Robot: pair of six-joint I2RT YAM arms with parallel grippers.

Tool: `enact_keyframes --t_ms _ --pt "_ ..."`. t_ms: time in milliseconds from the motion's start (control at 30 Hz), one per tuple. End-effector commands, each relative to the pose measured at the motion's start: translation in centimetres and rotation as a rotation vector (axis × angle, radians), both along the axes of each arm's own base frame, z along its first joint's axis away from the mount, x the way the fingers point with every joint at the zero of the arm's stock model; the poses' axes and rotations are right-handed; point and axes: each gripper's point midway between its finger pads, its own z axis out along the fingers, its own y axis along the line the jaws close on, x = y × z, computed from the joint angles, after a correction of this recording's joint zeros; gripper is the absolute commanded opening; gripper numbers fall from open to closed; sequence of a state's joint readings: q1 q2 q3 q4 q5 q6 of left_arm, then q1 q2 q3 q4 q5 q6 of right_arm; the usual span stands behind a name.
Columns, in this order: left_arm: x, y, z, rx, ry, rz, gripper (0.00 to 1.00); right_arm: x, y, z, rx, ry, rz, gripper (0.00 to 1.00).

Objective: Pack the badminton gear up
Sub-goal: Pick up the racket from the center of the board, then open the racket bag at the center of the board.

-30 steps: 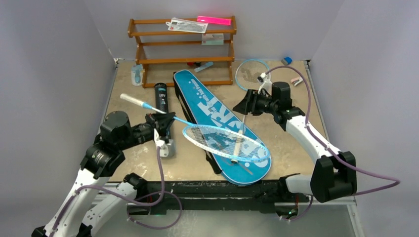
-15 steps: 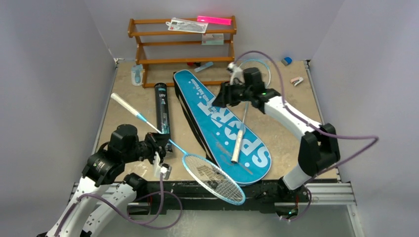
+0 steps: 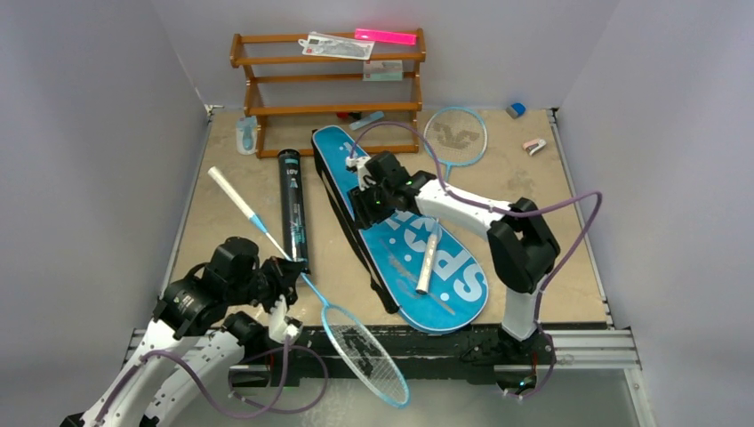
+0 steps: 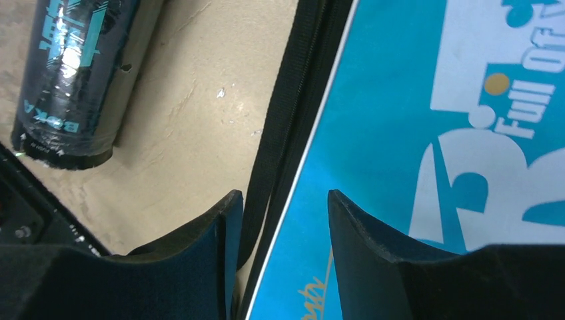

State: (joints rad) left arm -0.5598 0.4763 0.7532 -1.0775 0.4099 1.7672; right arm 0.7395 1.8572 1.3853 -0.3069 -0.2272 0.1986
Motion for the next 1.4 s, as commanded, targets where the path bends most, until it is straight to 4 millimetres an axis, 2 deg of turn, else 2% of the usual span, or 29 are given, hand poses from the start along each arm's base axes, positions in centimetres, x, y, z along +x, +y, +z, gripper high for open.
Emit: enact_keyframes --t_ms 0,167,267,533,633,700,767,967,1167,1367 --pt "-0.3 0.4 -0.4 0.075 -0.050 -0.059 0.00 1.1 1.1 0.1 -0.098 -0.103 -0.004 0.52" --pt "0.4 1.2 -0.7 0.110 -0.074 -0.010 0.00 1.3 2.1 -1.8 -0.163 -0.121 -0.008 0.51" --pt "0.8 1.4 0.1 0.081 -0.099 0.029 0.00 1.5 2.3 -3.2 -0.215 -0.132 -0.017 0.51" --pt "0.9 1.6 0.9 0.072 -0.109 0.043 0.00 2.4 1.7 -5.8 -0.321 -0.156 -0.059 0.45" --pt "0.9 1.6 1.0 0.076 -0.112 0.046 0.00 2.5 1.5 -5.9 -0.333 -0.162 -0.069 0.31" --pt "1.0 1.6 1.1 0.076 -0.113 0.046 0.00 2.3 1.4 -4.8 -0.308 -0.174 -0.083 0.12" --pt "1.2 1.5 1.2 0.074 -0.117 0.045 0.00 1.9 1.5 -3.4 -0.256 -0.184 -0.084 0.00" --pt "2.1 0.8 2.4 0.058 -0.149 0.043 0.00 1.5 -0.4 1.0 -0.163 -0.246 -0.126 0.00" --pt "3.8 -0.6 4.3 0.011 -0.197 0.039 0.00 0.4 -3.5 3.9 -0.053 -0.235 -0.158 0.00" --pt "7.9 -1.4 6.6 0.049 -0.313 0.092 0.00 -0.3 -6.6 6.4 0.037 -0.213 -0.180 0.00"
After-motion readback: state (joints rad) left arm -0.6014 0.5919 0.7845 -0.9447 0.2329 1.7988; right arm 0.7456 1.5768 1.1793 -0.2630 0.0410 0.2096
